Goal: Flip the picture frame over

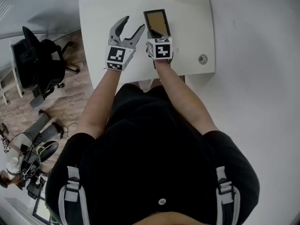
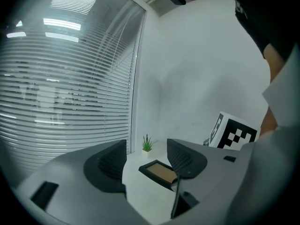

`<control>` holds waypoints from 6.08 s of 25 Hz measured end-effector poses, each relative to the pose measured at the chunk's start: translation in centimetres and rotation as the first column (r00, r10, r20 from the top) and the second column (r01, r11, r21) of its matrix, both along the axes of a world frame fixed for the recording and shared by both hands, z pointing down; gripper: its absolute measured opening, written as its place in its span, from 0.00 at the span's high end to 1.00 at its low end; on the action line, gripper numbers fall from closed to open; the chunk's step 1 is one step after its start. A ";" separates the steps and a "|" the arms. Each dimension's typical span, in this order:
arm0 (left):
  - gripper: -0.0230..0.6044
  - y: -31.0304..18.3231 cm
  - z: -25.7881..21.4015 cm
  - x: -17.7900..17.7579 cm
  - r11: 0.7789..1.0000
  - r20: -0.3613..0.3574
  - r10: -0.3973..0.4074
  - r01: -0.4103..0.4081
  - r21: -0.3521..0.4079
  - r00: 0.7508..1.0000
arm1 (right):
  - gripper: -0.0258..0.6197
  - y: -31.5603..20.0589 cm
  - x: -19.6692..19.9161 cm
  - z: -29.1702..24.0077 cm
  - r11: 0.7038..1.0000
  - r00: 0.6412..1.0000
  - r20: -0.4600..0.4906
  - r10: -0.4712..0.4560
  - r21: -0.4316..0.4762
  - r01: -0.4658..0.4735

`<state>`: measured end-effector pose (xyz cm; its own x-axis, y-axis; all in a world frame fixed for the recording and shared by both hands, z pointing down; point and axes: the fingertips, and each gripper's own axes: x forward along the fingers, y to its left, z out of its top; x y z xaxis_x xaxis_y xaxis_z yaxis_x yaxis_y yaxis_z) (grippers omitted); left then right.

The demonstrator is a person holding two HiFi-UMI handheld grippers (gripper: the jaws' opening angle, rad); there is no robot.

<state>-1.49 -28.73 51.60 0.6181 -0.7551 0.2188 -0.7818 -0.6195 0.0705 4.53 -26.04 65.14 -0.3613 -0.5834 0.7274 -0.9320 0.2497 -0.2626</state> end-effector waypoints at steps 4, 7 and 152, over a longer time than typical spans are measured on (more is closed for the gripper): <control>0.53 1.4 -1.2 -0.5 1.000 -0.001 -0.015 0.015 0.009 1.000 | 0.88 1.5 -0.8 -1.5 1.000 0.994 0.104 -0.021 -0.010 0.022; 0.54 2.2 -1.9 -0.8 1.000 0.002 -0.025 0.025 0.018 1.000 | 0.88 2.1 -1.1 -2.6 1.000 0.979 0.204 -0.015 -0.022 0.020; 0.95 7.9 -19.1 3.0 0.976 -0.047 0.179 -0.171 0.134 0.983 | 0.95 5.1 4.3 -33.1 0.650 0.895 0.054 -0.443 0.707 0.279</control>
